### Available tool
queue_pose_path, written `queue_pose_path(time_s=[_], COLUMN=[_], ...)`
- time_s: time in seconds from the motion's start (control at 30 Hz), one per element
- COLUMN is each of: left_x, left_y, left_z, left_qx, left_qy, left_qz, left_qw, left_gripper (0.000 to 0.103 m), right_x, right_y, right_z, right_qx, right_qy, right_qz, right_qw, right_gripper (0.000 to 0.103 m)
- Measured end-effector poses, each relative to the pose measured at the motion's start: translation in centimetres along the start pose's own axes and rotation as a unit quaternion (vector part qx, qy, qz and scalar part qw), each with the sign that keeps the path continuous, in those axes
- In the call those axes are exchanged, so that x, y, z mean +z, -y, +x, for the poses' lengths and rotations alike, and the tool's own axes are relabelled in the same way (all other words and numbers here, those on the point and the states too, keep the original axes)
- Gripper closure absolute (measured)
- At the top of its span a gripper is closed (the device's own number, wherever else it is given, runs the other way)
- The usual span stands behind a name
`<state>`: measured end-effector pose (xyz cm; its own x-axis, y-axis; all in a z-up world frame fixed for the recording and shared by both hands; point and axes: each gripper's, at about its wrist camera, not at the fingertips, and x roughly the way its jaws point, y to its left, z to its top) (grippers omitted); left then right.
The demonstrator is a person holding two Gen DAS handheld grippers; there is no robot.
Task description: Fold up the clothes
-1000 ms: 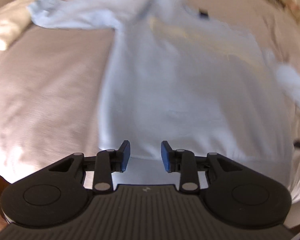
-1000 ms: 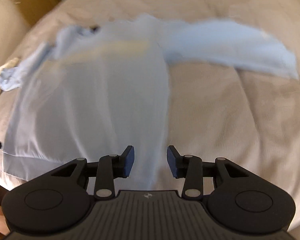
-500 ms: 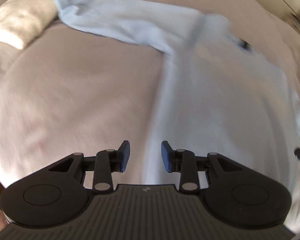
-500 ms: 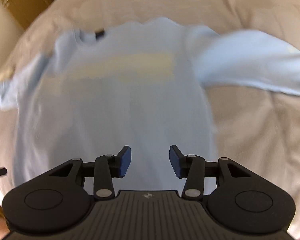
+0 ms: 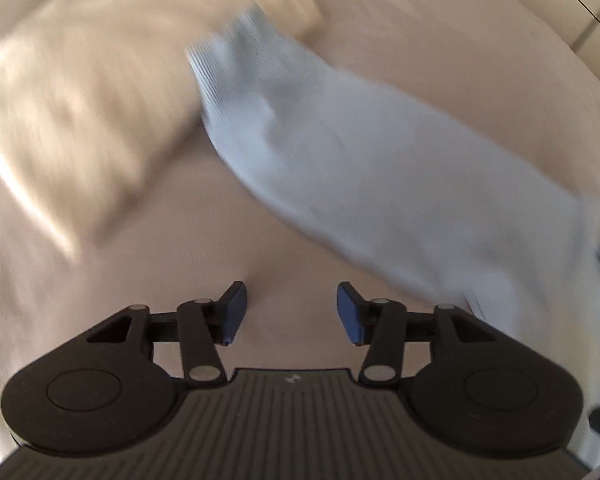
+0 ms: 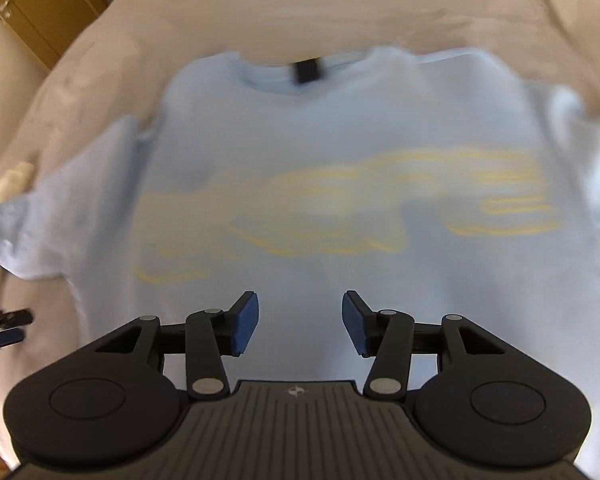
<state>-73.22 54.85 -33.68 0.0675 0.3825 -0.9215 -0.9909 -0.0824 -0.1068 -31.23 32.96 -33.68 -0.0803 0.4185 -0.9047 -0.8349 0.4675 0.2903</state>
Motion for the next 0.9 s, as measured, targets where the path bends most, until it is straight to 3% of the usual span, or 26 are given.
queue_pose_path(time_s=[0.1,0.3,0.37,0.4,0.43,0.57,0.7,0.83,0.9], left_x=[2.7,5.5,5.5,5.6,5.5,3.9,2.2,-0.3,-1.6], left_y=[-2.2,-5.1,-4.8,-4.2,-3.9,-3.6,-3.6,-7.3,-7.6], left_z=[1.1,2.8,2.6,2.2,1.5,-4.2,-9.7,-7.3,-5.8], left_qx=[0.004,-0.043,-0.056,-0.056,-0.052,0.006,0.066,0.123,0.156], left_qy=[0.029,0.066,0.080,0.084,0.093,0.180,0.258,0.201,0.192], left_qz=[-0.042,-0.141,-0.139,-0.123,-0.107,-0.040,0.023,0.007,0.020], left_qw=[0.9987,0.9870,0.9855,0.9872,0.9885,0.9828,0.9636,0.9718,0.9687], left_gripper=[0.040,0.042,0.085,0.095,0.096,0.097,0.096,0.088,0.075], right_x=[1.0,1.4,1.8,1.9,2.0,1.9,1.5,1.1,0.8], right_y=[-2.0,-5.6,-6.0,-6.0,-6.0,-5.8,-5.9,-5.8,-5.9], right_z=[1.9,5.6,6.5,6.7,6.9,6.9,6.5,6.2,6.0], right_qx=[0.042,0.026,0.021,0.019,0.018,0.015,0.014,0.015,0.016], right_qy=[-0.008,-0.029,-0.034,-0.037,-0.039,-0.048,-0.048,-0.045,-0.043], right_qz=[0.012,-0.011,-0.019,-0.023,-0.026,-0.031,-0.039,-0.039,-0.046], right_qw=[0.999,0.999,0.999,0.999,0.999,0.998,0.998,0.998,0.998], right_gripper=[0.054,0.052,0.051,0.051,0.051,0.051,0.049,0.044,0.041])
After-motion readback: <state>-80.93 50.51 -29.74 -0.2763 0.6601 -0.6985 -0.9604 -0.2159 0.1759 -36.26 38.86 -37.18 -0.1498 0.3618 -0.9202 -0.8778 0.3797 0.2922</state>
